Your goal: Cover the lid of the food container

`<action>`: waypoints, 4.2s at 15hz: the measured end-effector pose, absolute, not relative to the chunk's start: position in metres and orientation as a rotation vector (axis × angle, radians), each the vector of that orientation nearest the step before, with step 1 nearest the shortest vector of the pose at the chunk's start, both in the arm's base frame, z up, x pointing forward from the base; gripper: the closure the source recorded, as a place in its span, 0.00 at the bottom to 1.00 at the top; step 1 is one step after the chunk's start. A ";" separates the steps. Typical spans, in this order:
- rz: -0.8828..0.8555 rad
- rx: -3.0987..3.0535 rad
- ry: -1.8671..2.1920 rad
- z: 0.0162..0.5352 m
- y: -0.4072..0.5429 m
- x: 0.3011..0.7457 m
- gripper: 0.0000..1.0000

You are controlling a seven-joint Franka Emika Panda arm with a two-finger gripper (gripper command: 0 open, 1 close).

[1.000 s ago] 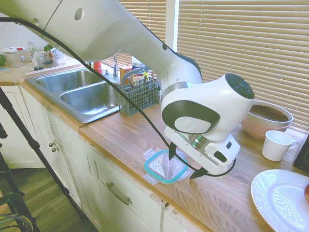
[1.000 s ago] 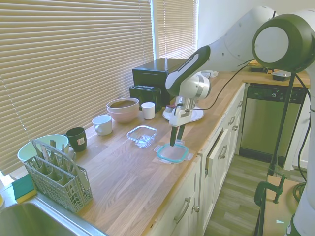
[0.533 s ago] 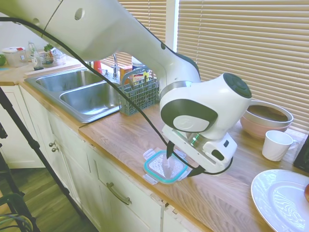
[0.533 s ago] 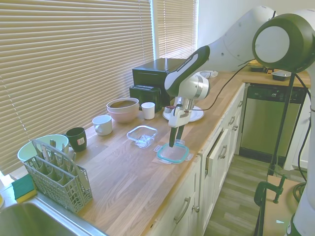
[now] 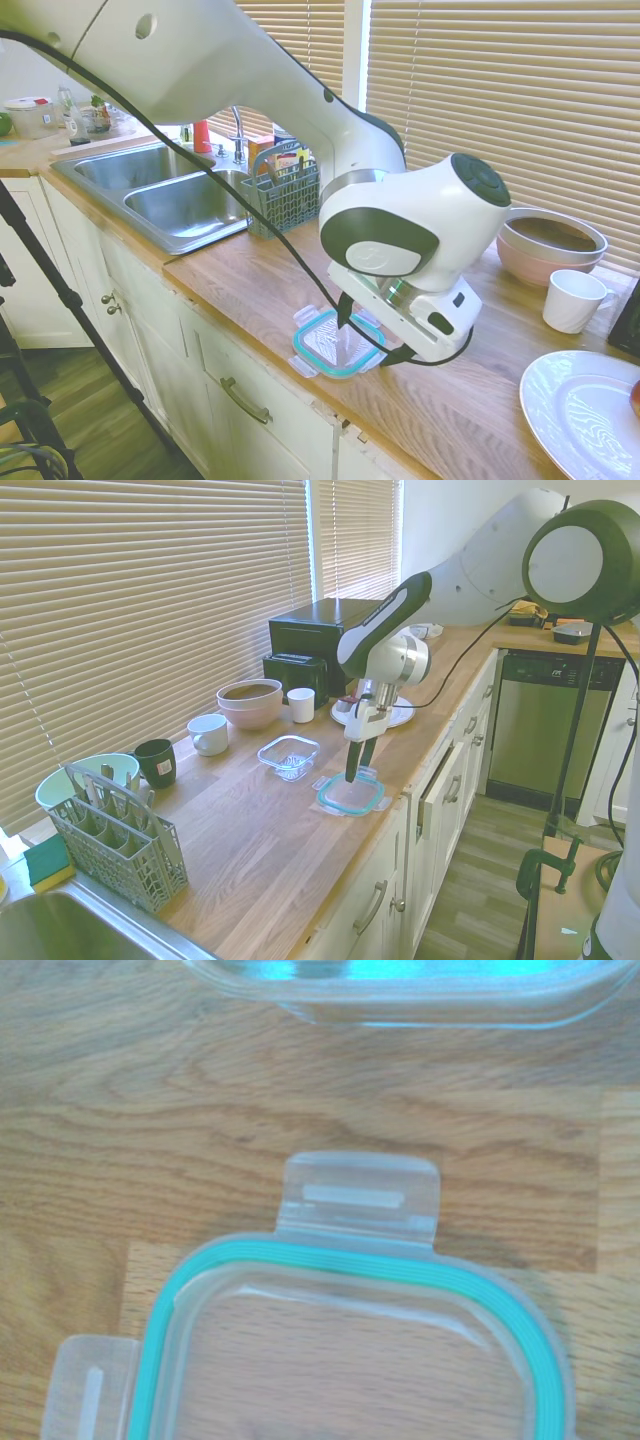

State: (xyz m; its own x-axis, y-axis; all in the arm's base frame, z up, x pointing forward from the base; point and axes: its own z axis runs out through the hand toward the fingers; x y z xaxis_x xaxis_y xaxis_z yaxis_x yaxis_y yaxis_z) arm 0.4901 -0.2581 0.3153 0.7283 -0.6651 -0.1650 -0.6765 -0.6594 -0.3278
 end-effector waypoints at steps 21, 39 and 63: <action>0.114 -2.480 1.162 0.304 -0.233 0.494 1.00; -0.077 -2.515 1.219 0.447 -0.209 0.457 1.00; -0.084 -2.632 1.333 0.535 -0.316 0.532 1.00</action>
